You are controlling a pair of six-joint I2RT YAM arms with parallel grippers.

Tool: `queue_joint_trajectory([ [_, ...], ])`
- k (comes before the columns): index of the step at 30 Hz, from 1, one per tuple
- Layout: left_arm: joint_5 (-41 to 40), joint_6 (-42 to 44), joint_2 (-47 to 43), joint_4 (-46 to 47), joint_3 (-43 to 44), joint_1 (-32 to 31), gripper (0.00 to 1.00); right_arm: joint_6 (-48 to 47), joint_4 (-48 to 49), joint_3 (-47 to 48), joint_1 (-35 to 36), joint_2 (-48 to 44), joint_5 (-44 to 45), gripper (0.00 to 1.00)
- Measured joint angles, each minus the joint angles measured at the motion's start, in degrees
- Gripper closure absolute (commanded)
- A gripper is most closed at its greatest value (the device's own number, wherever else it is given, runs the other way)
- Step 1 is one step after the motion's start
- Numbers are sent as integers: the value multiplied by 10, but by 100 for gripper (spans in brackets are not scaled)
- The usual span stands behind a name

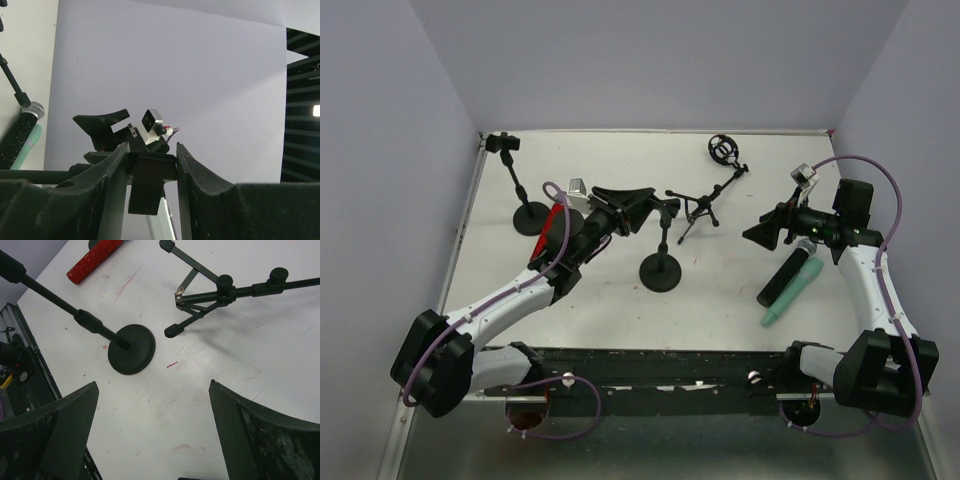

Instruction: Attach the microphones to the stand

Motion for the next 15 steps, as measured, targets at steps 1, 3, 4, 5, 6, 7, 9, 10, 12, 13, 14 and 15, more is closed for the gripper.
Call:
queue_joint_trajectory([
  [1,-1,-8,2,6,-3,0,86,0,0,0,0,0,0,0],
  [3,-1,-13,3,9,-5,0,70,0,0,0,0,0,0,0],
  [4,-1,-14,3,10,-5,0,56,0,0,0,0,0,0,0],
  [5,-1,-14,3,10,-4,0,45,0,0,0,0,0,0,0],
  [6,0,-12,4,9,-4,0,34,0,0,0,0,0,0,0],
  [7,0,-8,5,8,-1,0,27,0,0,0,0,0,0,0],
  [9,5,0,8,2,5,0,16,-1,0,0,0,0,0,0],
  [10,7,11,9,0,7,0,13,-2,0,0,0,0,0,0],
  [12,16,19,12,-8,10,0,7,-4,-2,0,0,0,0,0],
  [13,22,25,12,-12,10,3,3,-4,-2,0,0,0,0,0],
  [14,25,32,12,-15,10,4,2,-4,-3,0,0,0,0,0],
  [15,27,39,11,-19,10,6,1,-5,-5,0,0,0,0,0],
])
